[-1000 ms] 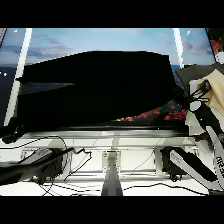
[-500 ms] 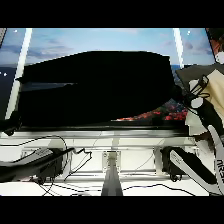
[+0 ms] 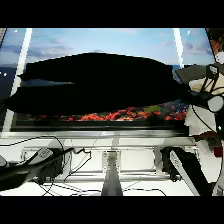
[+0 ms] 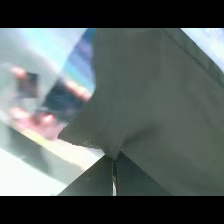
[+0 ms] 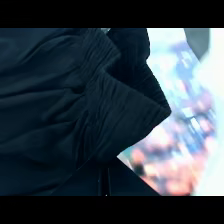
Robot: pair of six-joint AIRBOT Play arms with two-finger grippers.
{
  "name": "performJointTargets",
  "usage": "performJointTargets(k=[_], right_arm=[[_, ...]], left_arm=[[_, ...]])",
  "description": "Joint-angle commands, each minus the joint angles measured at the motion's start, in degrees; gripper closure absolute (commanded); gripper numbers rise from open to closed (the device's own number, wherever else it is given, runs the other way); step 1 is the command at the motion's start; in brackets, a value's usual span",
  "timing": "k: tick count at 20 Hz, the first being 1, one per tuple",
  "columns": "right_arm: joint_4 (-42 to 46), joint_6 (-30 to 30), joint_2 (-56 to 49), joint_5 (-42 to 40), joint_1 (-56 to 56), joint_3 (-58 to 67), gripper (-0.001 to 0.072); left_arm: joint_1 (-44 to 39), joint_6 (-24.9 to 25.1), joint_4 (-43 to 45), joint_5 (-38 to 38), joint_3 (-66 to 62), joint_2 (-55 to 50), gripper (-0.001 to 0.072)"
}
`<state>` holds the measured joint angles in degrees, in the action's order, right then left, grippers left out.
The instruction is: Fold the clothes and pants, and hang the long-sleeved shirts on hangers.
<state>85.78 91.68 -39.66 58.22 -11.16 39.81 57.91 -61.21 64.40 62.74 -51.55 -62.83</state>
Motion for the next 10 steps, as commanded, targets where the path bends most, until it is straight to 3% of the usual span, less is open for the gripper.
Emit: performJointTargets(k=[1, 6, 10], right_arm=[[3.72, 1.86, 10.8, 12.48, 0.07, 0.48, 0.0698], [4.5, 5.53, 18.21, 9.84, 0.07, 0.48, 0.0698], [4.52, 9.92, 10.43, -3.8, 0.07, 0.48, 0.0698]], left_arm=[[0.15, 0.17, 4.63, 2.6, -0.96, 2.93, 0.0698], [-2.73, -0.57, -2.32, -2.43, -1.38, 2.91, 0.0701], [-13.97, -9.09, -1.68, -16.17, -5.14, 0.24, 0.0703]])
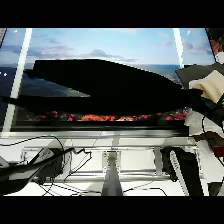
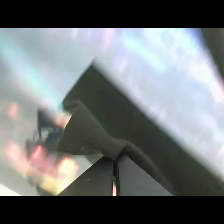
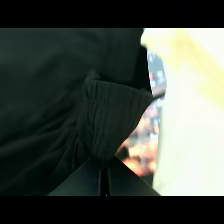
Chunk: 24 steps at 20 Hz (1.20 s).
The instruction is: Fold the clothes and pants, and hang the long-sleeved shirts on hangers.
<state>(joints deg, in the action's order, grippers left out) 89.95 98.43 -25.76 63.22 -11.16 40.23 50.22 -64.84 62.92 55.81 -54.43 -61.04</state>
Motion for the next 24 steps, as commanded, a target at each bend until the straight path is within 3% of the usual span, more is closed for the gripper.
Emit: performJointTargets(k=[1, 4, 8, 14, 15, 16, 17, 22, 23, 24], right_arm=[[0.31, 4.11, -6.75, -12.72, 0.07, 0.07, 0.0698], [0.24, 9.03, -17.51, -22.38, 0.07, 0.11, 0.0697], [-0.74, 17.75, -28.94, -36.3, 0.07, 3.41, 0.0698], [-3.15, 18.12, -47.32, -47.01, 0.13, 16.61, 0.0683], [-3.17, 18.12, -49.31, -49.53, 0.13, 17.68, 0.0475], [-3.26, 18.14, -50.8, -51.19, 0.13, 18.45, 0.0138], [-3.85, 18.14, -51.43, -51.04, 0.13, 18.84, 0.0049], [-4.17, 17.42, -50.84, -42.1, 0.13, 18.88, 0.0041], [-4.15, 17.4, -50.84, -40.61, 0.13, 18.88, 0.0041], [-4.13, 17.38, -50.84, -39.34, 0.13, 18.88, 0.0041]], left_arm=[[-9.77, -7.65, 0.87, -12.0, -4.35, -3.82, 0.0703], [-19.87, -15.41, 5.31, -18.88, -12.61, -13.46, 0.0703], [-28.39, -20.22, 6.03, -26.97, -25.44, -28.72, 0.0702], [-33.24, -22.18, 5.01, -44.46, -32.87, -40.33, 0.0675], [-33.48, -22.18, 5.01, -45.77, -32.87, -40.89, 0.0385], [-33.64, -22.34, 4.83, -45.46, -32.87, -41.05, -0.0013], [-33.57, -22.18, 4.79, -43.76, -32.87, -40.87, -0.0013], [-28.11, -22.21, 6.82, -21.24, -32.87, -36.81, -0.0004], [-26.1, -22.23, 7.21, -15.5, -32.87, -36.2, 0.0052], [-23.67, -22.23, 7.19, -9.29, -32.83, -35.82, 0.0152]])
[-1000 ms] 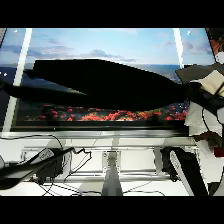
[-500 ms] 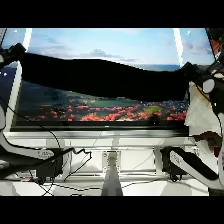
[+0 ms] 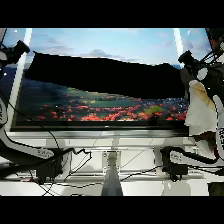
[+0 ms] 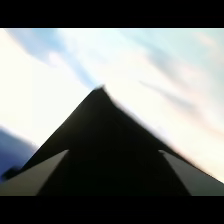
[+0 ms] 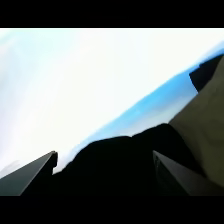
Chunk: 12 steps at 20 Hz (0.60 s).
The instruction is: Fold the clothes and pants, and hang the long-sleeved shirts on hangers.
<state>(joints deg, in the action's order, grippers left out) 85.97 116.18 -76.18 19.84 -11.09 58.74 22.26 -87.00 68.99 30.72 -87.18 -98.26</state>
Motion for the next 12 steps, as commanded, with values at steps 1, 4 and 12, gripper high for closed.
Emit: performJointTargets(k=[1, 4, 12], right_arm=[[-0.02, -0.39, -0.42, 4.94, 0.07, 0.37, 0.0041], [0.02, -0.37, -0.42, 5.07, 0.07, 0.35, 0.0041], [-0.07, -0.39, -0.42, 5.16, 0.07, 0.37, 0.0041]], left_arm=[[6.47, -0.04, 1.11, 21.35, 0.0, 1.46, 0.0171], [11.06, -1.4, -2.99, 27.69, 3.96, 1.68, 0.0169], [7.02, -1.31, -22.6, 8.33, 12.44, -4.46, 0.0035]])
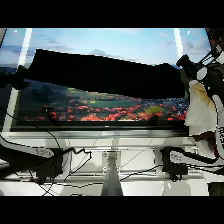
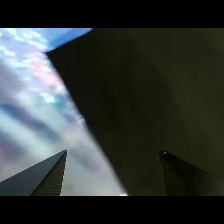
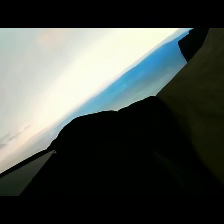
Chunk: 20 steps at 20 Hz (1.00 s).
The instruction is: Fold the clothes and pants, and hang the long-sleeved shirts on hangers.
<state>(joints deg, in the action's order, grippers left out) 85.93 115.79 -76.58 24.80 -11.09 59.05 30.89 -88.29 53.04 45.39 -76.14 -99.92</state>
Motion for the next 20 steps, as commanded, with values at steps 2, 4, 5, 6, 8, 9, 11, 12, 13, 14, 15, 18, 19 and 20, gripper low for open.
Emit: performJointTargets(k=[2, 4, 5, 6, 8, 9, 11, 12, 13, 14, 15, 18, 19, 20], right_arm=[[0.0, -0.04, -0.02, 0.31, 0.07, 0.13, 0.0041], [-0.24, -2.95, 0.09, 0.52, 0.22, 0.26, 0.0042], [-0.2, -5.22, 0.11, 1.36, 0.61, 0.79, 0.0042], [-0.2, -7.65, 0.11, 1.92, 1.27, 1.51, 0.0042], [-0.17, -11.41, 0.11, 2.43, 3.21, 3.72, 0.0104], [-0.17, -12.72, 0.11, 2.4, 4.46, 5.09, 0.0353], [-0.2, -15.5, 0.11, 1.03, 7.48, 7.5, 0.0695], [-0.2, -15.61, 0.07, -0.26, 9.33, 8.39, 0.0696], [-0.2, -15.58, -0.09, -1.14, 11.26, 9.2, 0.0697], [-0.28, -15.47, -0.74, -1.07, 13.49, 10.47, 0.0696], [-0.59, -15.37, -1.7, -0.63, 15.67, 11.8, 0.0697], [-4.81, -15.37, -6.69, 0.07, 24.06, 17.29, 0.0697], [-6.21, -15.37, -8.9, 0.15, 27.19, 19.58, 0.0697], [-7.34, -15.37, -11.61, 0.26, 30.82, 22.34, 0.0697]], left_arm=[[-3.19, 0.0, -8.31, -12.61, 1.38, -5.03, 0.006], [-4.44, 0.22, -8.55, -18.6, 1.38, -5.73, 0.0278], [-4.87, 0.24, -8.55, -21.64, 1.27, -5.62, 0.0419], [-5.05, 0.5, -8.55, -23.32, 0.85, -5.42, 0.0577], [-5.09, 6.51, -8.52, -22.23, -1.27, -4.26, 0.0699], [-5.01, 10.38, -8.24, -20.41, -2.51, -2.99, 0.0701], [-4.94, 14.25, -5.64, -16.9, -3.98, 0.87, 0.0701], [-4.94, 14.25, -3.21, -14.82, -4.11, 3.39, 0.0702], [-4.96, 14.27, 0.0, -11.54, -4.11, 6.47, 0.0701], [-5.01, 14.25, 3.3, -7.89, -4.11, 9.55, 0.0701], [-5.09, 14.25, 6.49, -4.28, -4.09, 12.79, 0.07], [-5.09, 14.25, 13.57, 3.3, -4.09, 22.6, 0.07], [-5.07, 14.25, 13.94, 4.61, -4.09, 25.57, 0.0699], [-5.09, 14.25, 13.81, 5.92, -4.09, 28.09, 0.07]])
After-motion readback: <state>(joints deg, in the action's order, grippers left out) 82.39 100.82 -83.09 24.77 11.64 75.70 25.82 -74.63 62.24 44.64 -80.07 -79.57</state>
